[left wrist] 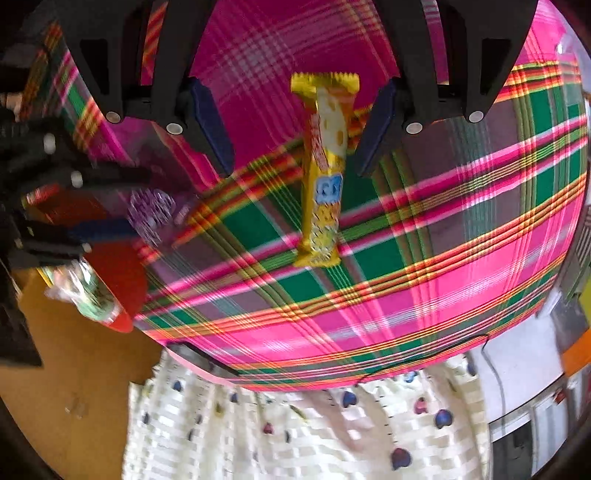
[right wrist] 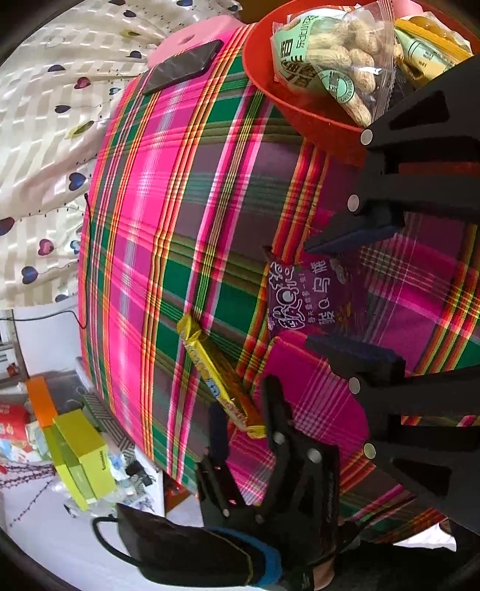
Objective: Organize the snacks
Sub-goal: 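Grasp the yellow candy bar with the left gripper while the right grasps the purple packet, then lift the candy bar and purple packet and carry both over the red basket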
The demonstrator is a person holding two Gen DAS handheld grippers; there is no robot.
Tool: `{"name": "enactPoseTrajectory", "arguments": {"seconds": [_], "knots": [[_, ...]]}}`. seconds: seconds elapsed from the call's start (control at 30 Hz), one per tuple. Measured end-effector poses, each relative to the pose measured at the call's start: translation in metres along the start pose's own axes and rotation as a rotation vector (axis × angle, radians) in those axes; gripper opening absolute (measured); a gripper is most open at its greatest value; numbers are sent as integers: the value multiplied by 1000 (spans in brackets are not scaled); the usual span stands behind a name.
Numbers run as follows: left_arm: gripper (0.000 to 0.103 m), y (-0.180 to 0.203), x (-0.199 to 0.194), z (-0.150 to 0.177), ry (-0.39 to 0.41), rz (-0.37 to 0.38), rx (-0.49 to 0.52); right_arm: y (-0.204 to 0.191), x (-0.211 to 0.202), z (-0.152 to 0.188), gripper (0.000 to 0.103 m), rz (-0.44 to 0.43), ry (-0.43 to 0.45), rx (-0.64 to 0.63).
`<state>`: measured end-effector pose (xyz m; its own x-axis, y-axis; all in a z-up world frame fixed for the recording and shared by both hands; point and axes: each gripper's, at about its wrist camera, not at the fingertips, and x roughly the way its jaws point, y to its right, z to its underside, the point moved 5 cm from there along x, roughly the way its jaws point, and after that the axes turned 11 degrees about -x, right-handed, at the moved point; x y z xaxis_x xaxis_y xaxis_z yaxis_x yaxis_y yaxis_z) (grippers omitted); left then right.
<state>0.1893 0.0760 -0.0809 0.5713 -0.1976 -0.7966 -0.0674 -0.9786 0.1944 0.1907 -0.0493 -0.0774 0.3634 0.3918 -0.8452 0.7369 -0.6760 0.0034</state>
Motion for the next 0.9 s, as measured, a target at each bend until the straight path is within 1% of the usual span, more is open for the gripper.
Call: {"name": "enactPoseTrajectory", "arguments": {"seconds": [0.1,0.13,0.17,0.2,0.23,0.27,0.3,0.4,0.53,0.57,0.6,0.8,0.9], "knots": [[68,2,9,-4,16,-59,-9,0,2,-1,43,7,-6,0],[64,1,12,-5,21,-87,-15,0,3,-2,43,8,-6,1],[58,-1,15,-5,18,-116,-27,0,4,-2,43,10,-8,1],[46,-3,16,-6,23,-119,-42,0,4,-1,43,12,-8,0],[30,-5,15,-6,31,-120,-58,0,4,-2,43,15,-7,0],[26,-7,14,-6,35,-139,-63,0,4,-2,43,18,-7,-2],[23,-9,13,-5,35,-151,-70,-1,4,-2,43,23,-6,-5],[23,-13,10,-2,37,-163,-88,-1,7,-3,43,43,-15,-11],[23,-15,3,4,42,-155,-126,-1,20,0,43,50,-59,-19],[23,-16,1,6,45,-155,-138,-2,22,0,38,51,-60,-22],[23,-17,-1,8,50,-154,-148,-1,23,0,34,54,-56,-22],[23,-17,-25,21,97,-136,-220,1,16,3,33,54,-14,-8],[23,-15,-39,26,124,-132,-257,-1,6,4,32,46,15,0]]}}
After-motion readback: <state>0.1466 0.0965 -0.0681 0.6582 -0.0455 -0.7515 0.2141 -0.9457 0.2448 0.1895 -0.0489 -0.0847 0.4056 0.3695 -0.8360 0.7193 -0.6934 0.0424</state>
